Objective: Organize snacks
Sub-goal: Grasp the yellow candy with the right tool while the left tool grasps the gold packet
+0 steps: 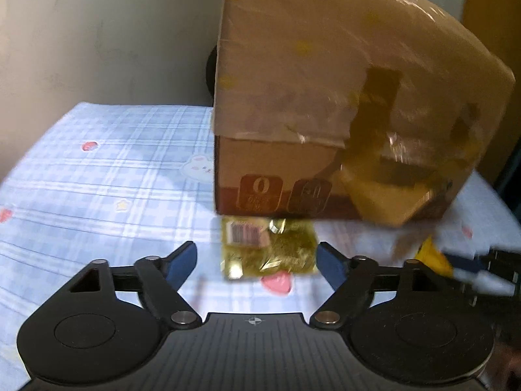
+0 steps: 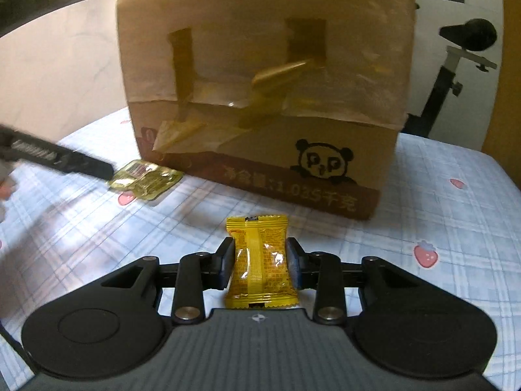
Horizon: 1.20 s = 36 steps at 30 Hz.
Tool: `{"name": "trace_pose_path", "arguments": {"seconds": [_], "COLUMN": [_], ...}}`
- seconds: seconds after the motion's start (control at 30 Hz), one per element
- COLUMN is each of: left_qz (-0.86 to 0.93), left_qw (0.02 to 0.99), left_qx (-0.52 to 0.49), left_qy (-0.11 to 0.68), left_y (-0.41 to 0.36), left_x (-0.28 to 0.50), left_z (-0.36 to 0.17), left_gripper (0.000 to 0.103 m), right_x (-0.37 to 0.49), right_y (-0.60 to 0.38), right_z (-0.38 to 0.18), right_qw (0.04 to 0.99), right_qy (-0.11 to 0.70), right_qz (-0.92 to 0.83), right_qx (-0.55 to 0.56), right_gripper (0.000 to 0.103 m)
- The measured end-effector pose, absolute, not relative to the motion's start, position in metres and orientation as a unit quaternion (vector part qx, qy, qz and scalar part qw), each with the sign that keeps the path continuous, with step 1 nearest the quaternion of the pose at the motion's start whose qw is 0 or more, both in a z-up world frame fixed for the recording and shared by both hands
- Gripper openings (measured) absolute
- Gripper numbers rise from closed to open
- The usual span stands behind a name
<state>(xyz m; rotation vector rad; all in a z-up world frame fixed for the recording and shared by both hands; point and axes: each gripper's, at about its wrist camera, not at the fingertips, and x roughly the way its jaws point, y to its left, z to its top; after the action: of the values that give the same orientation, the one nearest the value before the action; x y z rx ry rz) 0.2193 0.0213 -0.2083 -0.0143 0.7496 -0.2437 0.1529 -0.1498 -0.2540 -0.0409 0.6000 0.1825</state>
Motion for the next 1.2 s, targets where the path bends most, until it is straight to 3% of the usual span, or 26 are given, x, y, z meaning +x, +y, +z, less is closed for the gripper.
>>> {"name": "trace_pose_path", "arguments": {"seconds": [0.43, 0.73, 1.2], "left_qz": [-0.103, -0.107, -0.113], "left_qw": [0.918, 0.918, 0.924], "left_qx": [0.043, 0.071, 0.065], "left_qy": [0.382, 0.376, 0.359], "left_y": [-0.016, -0.029, -0.010], "left_x": [0.252, 0.257, 0.242], "left_z": [-0.237, -0.245, -0.253], "left_gripper": [0.087, 0.096, 0.095], "right_x": [0.152, 0.153, 0.153], "right_y": [-0.155, -0.158, -0.157], "right_z": [-0.255, -0.256, -0.256], "right_qw": [0.950, 0.950, 0.949], "right_qy": [0.293, 0.294, 0.295], "right_qz": [0.104, 0.109, 0.109], "right_qx": [0.001, 0.014, 0.016], "right_gripper": [0.036, 0.036, 0.036]}}
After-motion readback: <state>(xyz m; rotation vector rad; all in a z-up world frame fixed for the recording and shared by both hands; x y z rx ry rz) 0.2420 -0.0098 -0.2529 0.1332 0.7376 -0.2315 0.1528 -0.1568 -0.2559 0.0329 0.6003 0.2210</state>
